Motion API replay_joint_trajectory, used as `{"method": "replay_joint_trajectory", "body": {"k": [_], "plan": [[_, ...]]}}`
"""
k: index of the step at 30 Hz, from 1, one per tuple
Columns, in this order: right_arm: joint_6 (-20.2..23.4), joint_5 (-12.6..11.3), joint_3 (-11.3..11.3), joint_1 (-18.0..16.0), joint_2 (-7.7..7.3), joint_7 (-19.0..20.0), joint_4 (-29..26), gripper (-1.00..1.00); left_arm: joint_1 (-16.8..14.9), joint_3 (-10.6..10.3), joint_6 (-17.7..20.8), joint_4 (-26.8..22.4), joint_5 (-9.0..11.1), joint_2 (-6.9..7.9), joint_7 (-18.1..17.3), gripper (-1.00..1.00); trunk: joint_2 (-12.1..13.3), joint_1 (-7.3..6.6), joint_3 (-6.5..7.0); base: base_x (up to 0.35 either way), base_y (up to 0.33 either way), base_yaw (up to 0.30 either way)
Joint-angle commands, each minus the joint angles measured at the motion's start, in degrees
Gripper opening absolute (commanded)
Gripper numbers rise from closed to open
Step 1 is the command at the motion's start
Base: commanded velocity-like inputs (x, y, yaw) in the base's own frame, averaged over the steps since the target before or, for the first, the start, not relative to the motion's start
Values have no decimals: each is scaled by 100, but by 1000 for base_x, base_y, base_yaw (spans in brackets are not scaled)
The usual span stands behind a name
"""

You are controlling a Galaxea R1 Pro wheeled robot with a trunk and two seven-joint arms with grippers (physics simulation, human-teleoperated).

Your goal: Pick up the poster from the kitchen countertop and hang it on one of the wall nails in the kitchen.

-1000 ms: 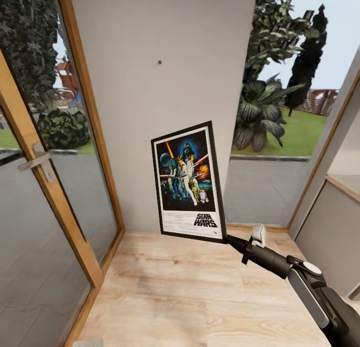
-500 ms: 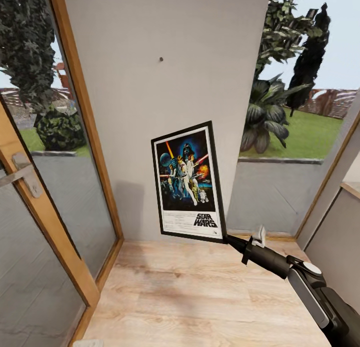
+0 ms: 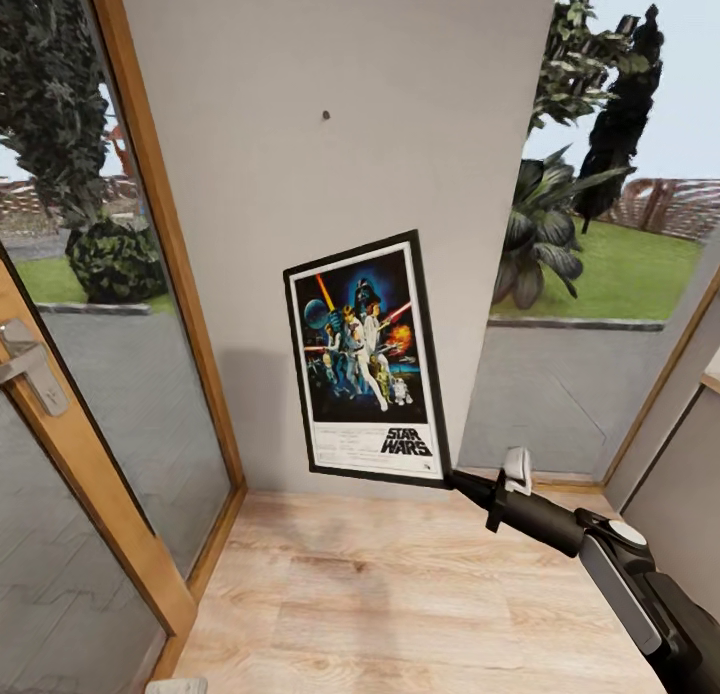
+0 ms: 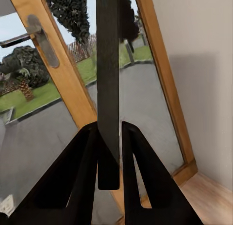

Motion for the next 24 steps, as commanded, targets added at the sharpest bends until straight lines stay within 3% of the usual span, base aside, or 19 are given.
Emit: {"method": "replay_joint_trajectory", "body": {"k": [1, 5, 7, 15, 18, 24], "plan": [[71, -74, 11, -7, -6, 71, -2, -100, 1, 11, 41, -12, 14, -2, -32, 100, -13, 4, -12, 6, 2, 0], [91, -82, 1, -41, 2, 197, -217, -100, 1, 3, 38, 12, 5, 24, -34, 100, -13, 4, -12, 3, 1, 0], [147, -136, -26, -238, 8, 215, -447, -100, 1, -4, 37, 188, 9, 45, -34, 100, -13, 4, -12, 0, 0, 0], [687, -906, -28, -1014, 11, 214, -510, -100, 1, -14, 33, 326, 14, 49, -34, 100, -13, 4, -12, 0, 0, 0], [792, -1079, -26, -1287, 13, 197, -512, -100, 1, -9, 32, 335, 14, 50, -34, 100, -13, 4, -12, 0, 0, 0], [1031, -1172, -25, -1646, 17, 166, -481, -100, 1, -5, 32, 340, 15, 64, -34, 100, -13, 4, -12, 0, 0, 0]]}}
